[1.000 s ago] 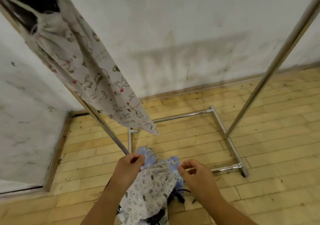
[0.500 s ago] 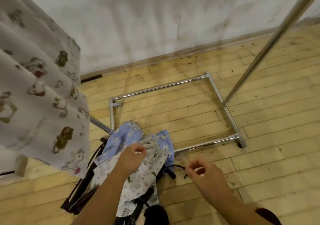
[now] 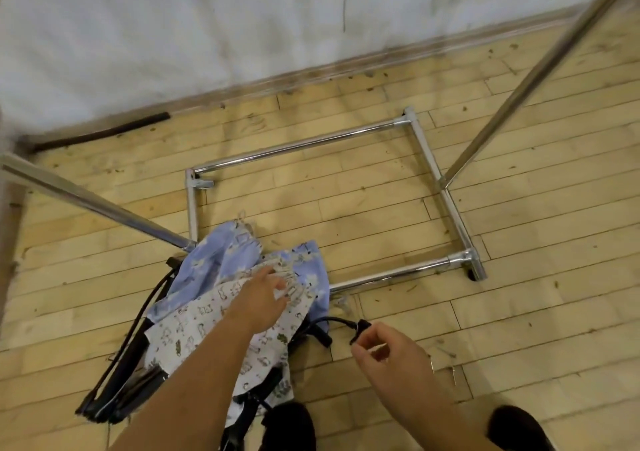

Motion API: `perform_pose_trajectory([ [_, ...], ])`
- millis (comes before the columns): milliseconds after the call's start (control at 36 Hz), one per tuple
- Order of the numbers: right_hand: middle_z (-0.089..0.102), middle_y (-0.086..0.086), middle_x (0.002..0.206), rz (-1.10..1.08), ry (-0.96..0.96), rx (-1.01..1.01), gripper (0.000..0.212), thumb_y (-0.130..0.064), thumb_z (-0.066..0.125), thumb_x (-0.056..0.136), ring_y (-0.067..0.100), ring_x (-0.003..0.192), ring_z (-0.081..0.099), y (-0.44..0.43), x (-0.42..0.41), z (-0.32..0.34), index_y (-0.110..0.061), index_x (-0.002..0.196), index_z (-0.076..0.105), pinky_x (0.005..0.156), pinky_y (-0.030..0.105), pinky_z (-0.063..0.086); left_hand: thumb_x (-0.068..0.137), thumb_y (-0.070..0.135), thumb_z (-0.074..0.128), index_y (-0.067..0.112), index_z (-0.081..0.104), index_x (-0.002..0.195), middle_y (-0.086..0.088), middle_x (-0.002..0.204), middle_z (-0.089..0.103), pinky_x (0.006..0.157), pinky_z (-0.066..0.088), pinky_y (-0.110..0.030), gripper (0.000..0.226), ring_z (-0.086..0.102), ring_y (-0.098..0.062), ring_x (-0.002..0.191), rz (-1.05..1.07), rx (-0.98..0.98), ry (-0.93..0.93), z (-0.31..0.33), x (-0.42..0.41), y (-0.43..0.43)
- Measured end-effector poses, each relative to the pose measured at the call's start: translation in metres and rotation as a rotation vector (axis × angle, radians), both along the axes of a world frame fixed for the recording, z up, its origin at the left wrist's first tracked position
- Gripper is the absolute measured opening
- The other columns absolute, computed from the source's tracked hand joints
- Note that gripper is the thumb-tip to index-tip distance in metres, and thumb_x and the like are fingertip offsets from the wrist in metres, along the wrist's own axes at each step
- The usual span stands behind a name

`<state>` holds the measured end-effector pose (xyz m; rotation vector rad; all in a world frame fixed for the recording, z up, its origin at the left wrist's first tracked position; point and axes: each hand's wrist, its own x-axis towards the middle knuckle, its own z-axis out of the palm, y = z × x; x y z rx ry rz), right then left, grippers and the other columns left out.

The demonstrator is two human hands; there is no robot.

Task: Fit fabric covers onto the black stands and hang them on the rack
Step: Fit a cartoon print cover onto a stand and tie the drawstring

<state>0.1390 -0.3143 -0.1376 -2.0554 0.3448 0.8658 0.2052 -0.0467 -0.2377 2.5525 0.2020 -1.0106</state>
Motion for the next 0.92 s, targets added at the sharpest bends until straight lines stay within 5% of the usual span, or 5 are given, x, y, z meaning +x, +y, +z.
perform_pose_trajectory([
  [139,0.069,-0.010,0.086,-0.020,-0.002,0.005,0.013,-0.035,0.071,0.094,0.004,0.078,0.064,-0.002,-0.003,0.002,-0.028,0.084,0.067,0.063,0.009,0.047,0.102,0.028,0.054,0.013,0.050,0.147,-0.005,0.163,0.032,0.114,0.035,-0.032,0.047,0.041,-0.024,0.144,0.052,0.036,0.065,0.005,-0.007,-0.001],
  [333,0.069,-0.010,0.088,-0.024,-0.027,0.011,0.012,-0.035,0.071,0.093,0.008,0.079,0.065,-0.007,-0.004,0.008,-0.030,0.084,0.067,0.071,0.023,0.055,0.103,0.025,0.057,0.011,0.060,0.136,-0.008,0.138,0.062,0.096,0.051,-0.038,0.036,0.065,-0.029,0.115,0.242,-0.037,0.017,0.032,-0.008,-0.011],
  [583,0.068,-0.007,0.088,0.031,-0.155,0.001,0.009,-0.029,0.069,0.095,0.007,0.079,0.064,-0.007,0.004,0.049,-0.028,0.087,0.065,0.075,0.023,0.057,0.099,0.024,0.062,0.009,0.073,0.090,-0.011,0.084,0.069,0.070,0.052,-0.035,0.021,0.063,-0.024,0.072,0.241,-0.120,-0.013,0.095,0.003,-0.026],
  [722,0.067,-0.012,0.096,0.080,-0.231,-0.027,0.007,-0.031,0.067,0.097,0.003,0.084,0.062,-0.008,0.009,0.088,-0.025,0.097,0.069,0.078,0.022,0.057,0.097,0.037,0.065,0.029,0.076,0.097,0.003,0.093,0.076,0.076,0.058,-0.033,0.014,0.071,-0.019,0.082,0.207,-0.166,-0.064,0.144,0.007,-0.041],
  [917,0.065,-0.014,0.101,0.143,-0.283,-0.091,0.008,-0.033,0.065,0.099,-0.001,0.087,0.058,-0.032,0.024,0.143,-0.027,0.104,0.066,0.066,0.012,0.044,0.097,0.031,0.069,0.024,0.080,0.091,0.004,0.084,0.077,0.073,0.057,-0.028,0.014,0.070,-0.013,0.079,0.256,-0.331,-0.098,0.220,0.012,-0.072],
])
